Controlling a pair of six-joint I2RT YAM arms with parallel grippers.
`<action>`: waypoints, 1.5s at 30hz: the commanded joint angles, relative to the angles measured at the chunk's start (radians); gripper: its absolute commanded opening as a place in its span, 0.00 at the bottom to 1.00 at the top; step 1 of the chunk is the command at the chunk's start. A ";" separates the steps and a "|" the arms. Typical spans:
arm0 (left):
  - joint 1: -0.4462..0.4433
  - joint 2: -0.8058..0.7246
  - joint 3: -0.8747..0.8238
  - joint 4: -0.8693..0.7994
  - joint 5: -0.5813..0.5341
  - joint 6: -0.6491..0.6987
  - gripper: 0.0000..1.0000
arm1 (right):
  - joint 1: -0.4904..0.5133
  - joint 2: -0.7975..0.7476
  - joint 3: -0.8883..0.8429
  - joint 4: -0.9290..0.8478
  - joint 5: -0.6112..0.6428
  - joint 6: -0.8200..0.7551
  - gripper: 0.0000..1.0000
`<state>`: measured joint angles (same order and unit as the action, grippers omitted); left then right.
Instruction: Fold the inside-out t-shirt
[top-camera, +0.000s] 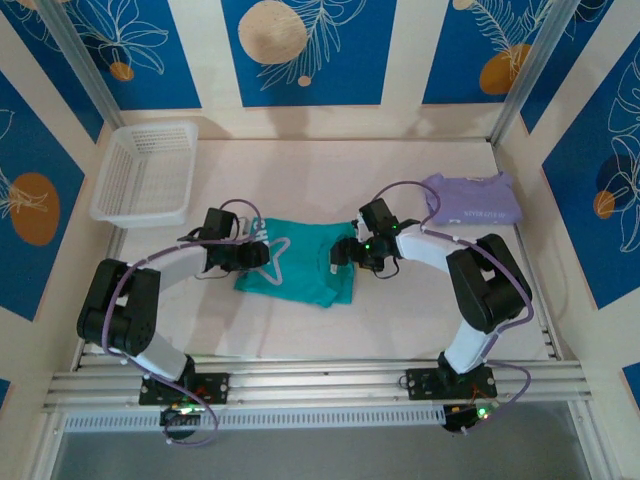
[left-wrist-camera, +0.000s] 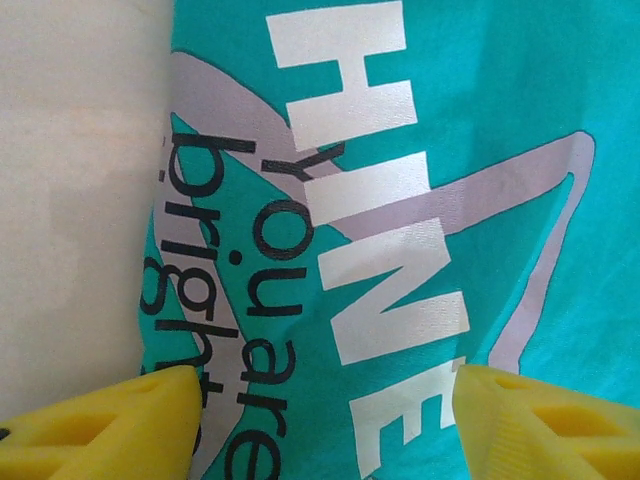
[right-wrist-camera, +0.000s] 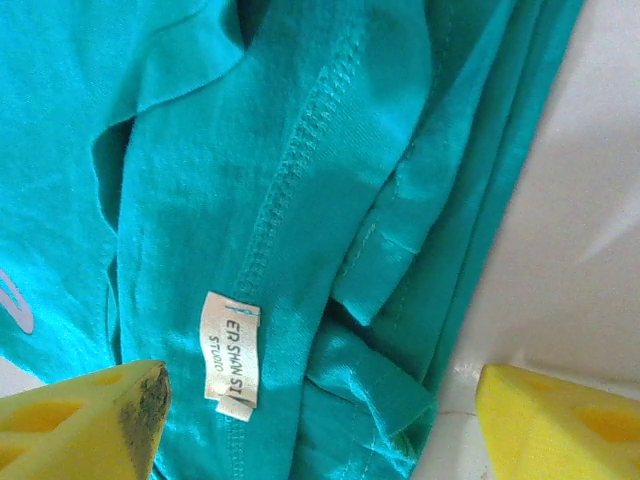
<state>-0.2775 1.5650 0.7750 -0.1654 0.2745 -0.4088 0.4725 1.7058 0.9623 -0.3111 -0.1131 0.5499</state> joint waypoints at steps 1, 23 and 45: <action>-0.001 -0.034 -0.050 -0.031 0.052 -0.005 0.66 | 0.007 -0.005 0.020 -0.029 -0.001 0.012 0.80; -0.448 -0.260 0.082 -0.076 0.002 0.025 0.72 | -0.235 -0.309 -0.131 -0.201 0.070 -0.071 0.81; -0.283 0.626 0.835 -0.322 0.173 0.363 0.73 | -0.148 -0.055 -0.101 -0.084 0.028 0.018 0.69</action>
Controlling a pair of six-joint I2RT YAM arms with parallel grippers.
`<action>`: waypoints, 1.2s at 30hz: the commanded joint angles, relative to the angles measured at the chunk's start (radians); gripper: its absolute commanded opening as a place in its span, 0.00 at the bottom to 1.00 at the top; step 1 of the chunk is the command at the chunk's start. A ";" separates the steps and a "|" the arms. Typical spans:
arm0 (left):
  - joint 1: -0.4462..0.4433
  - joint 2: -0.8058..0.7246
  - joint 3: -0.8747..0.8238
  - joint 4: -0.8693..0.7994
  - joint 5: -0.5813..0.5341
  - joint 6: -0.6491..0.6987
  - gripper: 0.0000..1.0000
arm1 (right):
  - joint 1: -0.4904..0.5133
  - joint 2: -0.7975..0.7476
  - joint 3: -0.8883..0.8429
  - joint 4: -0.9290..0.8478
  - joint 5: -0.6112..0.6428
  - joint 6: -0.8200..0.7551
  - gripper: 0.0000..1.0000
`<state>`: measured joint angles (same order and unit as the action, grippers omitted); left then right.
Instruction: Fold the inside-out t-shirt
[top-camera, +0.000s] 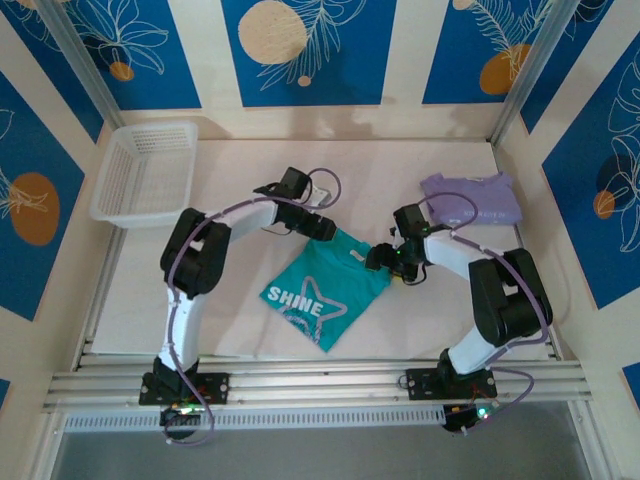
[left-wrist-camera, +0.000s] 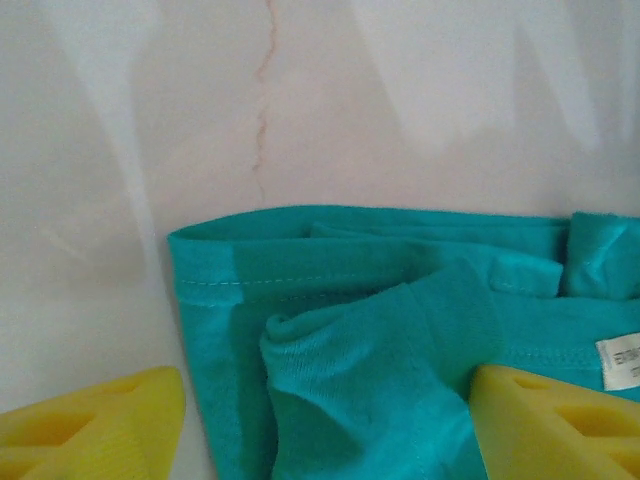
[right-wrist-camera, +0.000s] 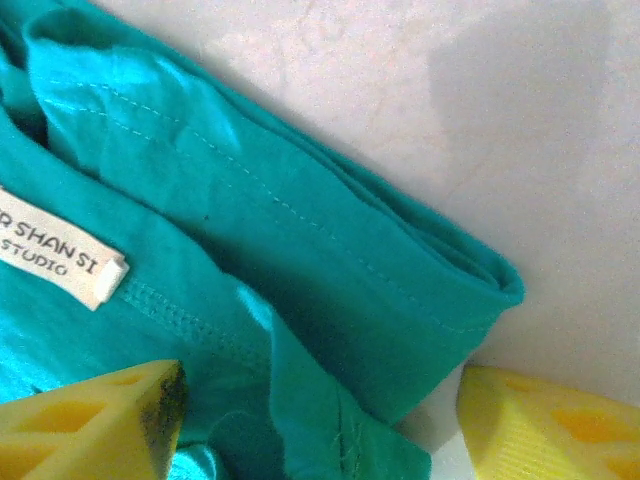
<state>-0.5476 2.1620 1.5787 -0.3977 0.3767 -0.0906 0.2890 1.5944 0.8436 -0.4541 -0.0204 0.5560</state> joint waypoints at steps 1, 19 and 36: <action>-0.015 0.031 0.028 -0.087 0.082 0.046 0.72 | 0.039 0.061 0.020 0.061 -0.064 0.013 0.67; 0.018 0.099 0.109 -0.105 0.095 -0.013 0.21 | 0.034 0.058 0.055 0.141 -0.026 -0.004 0.19; 0.130 -0.018 0.002 0.282 0.164 -0.219 0.00 | -0.007 0.071 0.209 0.170 -0.003 -0.157 0.05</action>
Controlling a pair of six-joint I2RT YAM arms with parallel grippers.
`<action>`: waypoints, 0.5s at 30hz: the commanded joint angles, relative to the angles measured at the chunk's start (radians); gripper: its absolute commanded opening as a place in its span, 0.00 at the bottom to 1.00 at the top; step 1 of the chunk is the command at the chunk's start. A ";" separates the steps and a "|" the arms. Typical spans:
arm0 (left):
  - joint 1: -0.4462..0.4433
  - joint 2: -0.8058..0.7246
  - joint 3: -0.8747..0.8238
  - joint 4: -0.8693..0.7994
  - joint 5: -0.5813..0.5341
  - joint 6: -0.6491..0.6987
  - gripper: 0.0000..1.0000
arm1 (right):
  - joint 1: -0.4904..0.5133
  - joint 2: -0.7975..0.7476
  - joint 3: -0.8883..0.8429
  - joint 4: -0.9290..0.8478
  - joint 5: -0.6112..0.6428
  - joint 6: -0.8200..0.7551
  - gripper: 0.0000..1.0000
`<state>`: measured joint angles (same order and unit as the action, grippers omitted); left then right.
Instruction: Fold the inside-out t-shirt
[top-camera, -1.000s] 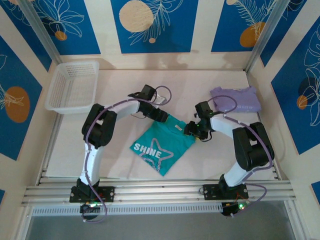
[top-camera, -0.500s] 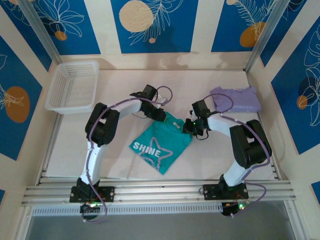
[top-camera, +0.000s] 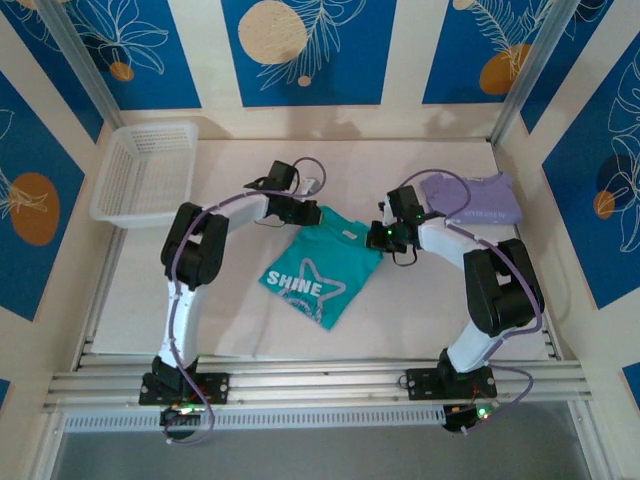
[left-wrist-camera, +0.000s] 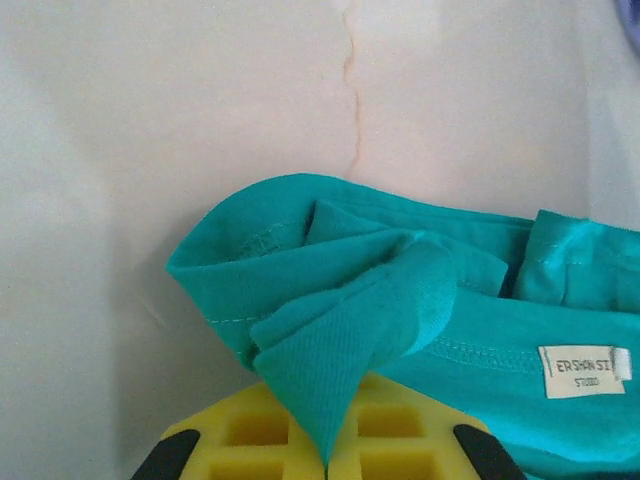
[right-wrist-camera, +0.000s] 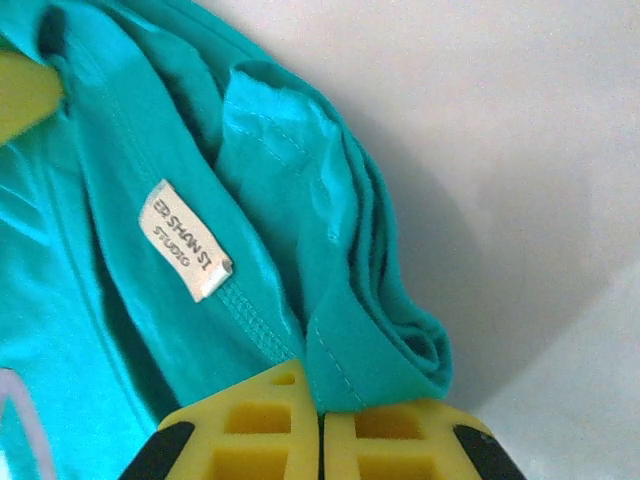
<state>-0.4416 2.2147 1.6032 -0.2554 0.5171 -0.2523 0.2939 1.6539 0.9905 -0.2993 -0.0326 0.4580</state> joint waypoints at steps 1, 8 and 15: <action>0.029 -0.078 -0.027 0.166 0.017 -0.068 0.00 | -0.016 0.023 0.088 0.016 0.011 -0.071 0.05; 0.057 -0.109 0.008 0.334 -0.046 -0.122 0.00 | -0.056 0.109 0.324 0.024 0.016 -0.176 0.03; 0.090 -0.174 0.082 0.494 -0.088 -0.124 0.00 | -0.075 0.123 0.610 0.019 -0.006 -0.333 0.03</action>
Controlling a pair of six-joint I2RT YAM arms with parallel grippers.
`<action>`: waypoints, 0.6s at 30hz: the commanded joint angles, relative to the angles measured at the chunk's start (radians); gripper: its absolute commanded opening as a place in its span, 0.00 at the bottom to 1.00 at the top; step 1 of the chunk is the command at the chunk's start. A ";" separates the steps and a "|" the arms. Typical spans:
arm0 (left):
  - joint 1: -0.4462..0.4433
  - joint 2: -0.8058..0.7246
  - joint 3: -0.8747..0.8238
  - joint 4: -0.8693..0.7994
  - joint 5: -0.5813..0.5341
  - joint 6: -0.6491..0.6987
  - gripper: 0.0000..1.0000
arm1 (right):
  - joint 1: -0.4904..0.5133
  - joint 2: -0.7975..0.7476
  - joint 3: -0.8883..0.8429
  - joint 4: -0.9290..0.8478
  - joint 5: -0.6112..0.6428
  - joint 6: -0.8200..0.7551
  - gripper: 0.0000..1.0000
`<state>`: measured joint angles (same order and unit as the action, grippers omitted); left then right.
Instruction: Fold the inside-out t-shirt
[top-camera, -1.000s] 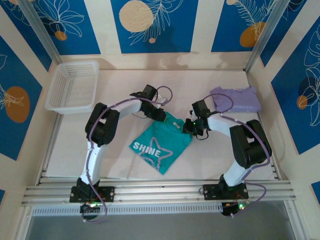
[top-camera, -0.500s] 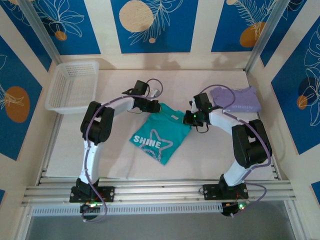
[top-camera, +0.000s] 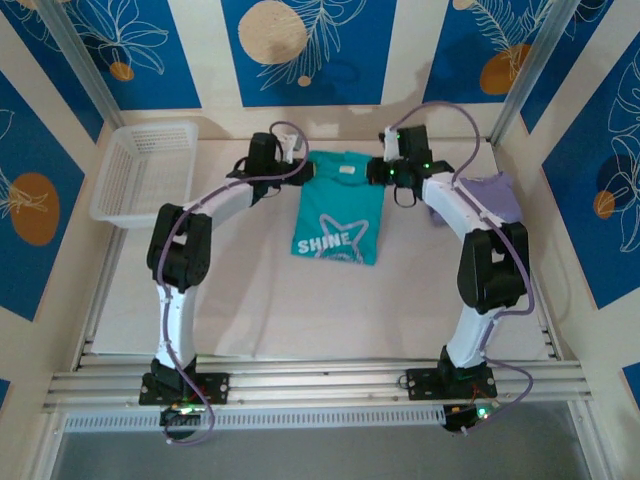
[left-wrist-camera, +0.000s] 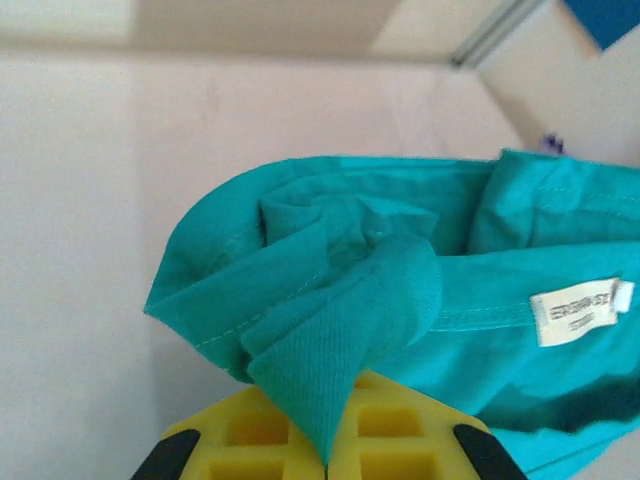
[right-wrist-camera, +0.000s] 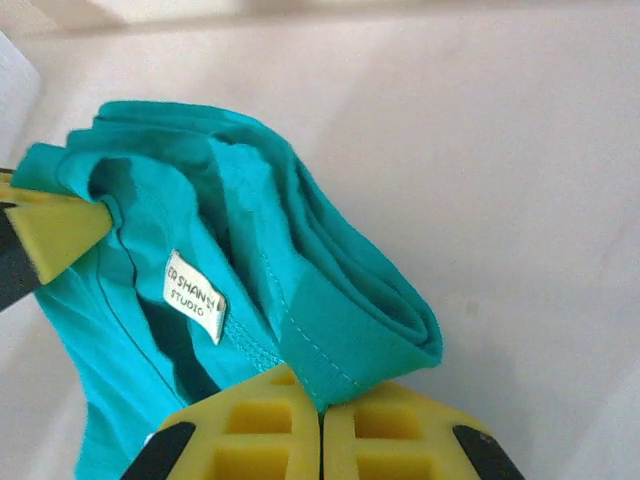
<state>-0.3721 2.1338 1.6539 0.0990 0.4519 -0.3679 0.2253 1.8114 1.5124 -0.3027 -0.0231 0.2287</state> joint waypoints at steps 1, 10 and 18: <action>0.021 -0.115 0.009 0.170 -0.023 -0.004 0.00 | -0.004 -0.046 0.091 0.031 -0.025 -0.118 0.03; 0.006 -0.397 -0.546 0.559 0.055 -0.091 0.00 | 0.069 -0.301 -0.284 0.157 -0.119 -0.121 0.03; -0.055 -0.733 -1.080 0.627 0.025 -0.138 0.00 | 0.174 -0.512 -0.609 0.134 -0.183 0.038 0.03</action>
<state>-0.4015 1.5074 0.6655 0.6437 0.4805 -0.4755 0.3782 1.3598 0.9569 -0.1669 -0.1619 0.1925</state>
